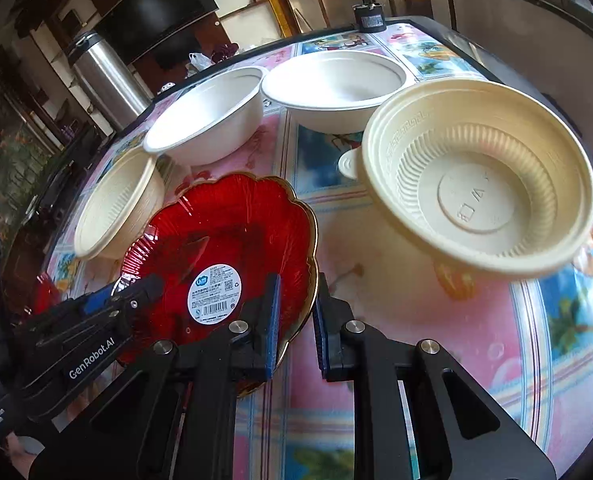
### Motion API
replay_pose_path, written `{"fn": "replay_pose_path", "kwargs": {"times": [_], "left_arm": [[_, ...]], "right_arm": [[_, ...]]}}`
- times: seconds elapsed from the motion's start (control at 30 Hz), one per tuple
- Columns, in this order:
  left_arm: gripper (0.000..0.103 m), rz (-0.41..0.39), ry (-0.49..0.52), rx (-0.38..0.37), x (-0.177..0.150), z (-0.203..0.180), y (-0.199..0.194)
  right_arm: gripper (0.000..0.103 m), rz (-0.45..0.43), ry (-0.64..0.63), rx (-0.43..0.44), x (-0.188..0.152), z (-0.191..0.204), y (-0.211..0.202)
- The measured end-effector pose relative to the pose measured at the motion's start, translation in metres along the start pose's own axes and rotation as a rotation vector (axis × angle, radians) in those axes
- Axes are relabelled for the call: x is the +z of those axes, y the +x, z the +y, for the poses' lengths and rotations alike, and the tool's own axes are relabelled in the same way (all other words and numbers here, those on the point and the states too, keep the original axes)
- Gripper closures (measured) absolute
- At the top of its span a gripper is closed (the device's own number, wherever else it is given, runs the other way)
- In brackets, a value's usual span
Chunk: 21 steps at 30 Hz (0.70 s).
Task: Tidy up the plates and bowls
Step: 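Lift the small red plate with the left gripper over the large red plate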
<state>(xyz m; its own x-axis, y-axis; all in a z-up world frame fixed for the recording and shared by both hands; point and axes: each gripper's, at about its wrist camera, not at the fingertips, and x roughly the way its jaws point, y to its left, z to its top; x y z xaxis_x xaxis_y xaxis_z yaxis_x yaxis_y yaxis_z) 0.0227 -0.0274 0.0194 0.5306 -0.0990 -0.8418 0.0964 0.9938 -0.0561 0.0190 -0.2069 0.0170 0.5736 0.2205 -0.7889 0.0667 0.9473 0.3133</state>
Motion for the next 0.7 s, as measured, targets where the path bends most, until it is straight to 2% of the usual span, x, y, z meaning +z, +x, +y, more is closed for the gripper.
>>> {"fn": "replay_pose_path", "kwargs": {"times": [0.27, 0.7], "left_arm": [[0.074, -0.011, 0.002, 0.0, -0.018, 0.014, -0.023], [0.074, -0.125, -0.032, 0.032, -0.032, 0.048, -0.083]], "right_arm": [[0.088, -0.034, -0.063, -0.016, -0.026, 0.023, -0.025], [0.087, -0.113, -0.158, 0.006, -0.049, 0.074, -0.069]]}}
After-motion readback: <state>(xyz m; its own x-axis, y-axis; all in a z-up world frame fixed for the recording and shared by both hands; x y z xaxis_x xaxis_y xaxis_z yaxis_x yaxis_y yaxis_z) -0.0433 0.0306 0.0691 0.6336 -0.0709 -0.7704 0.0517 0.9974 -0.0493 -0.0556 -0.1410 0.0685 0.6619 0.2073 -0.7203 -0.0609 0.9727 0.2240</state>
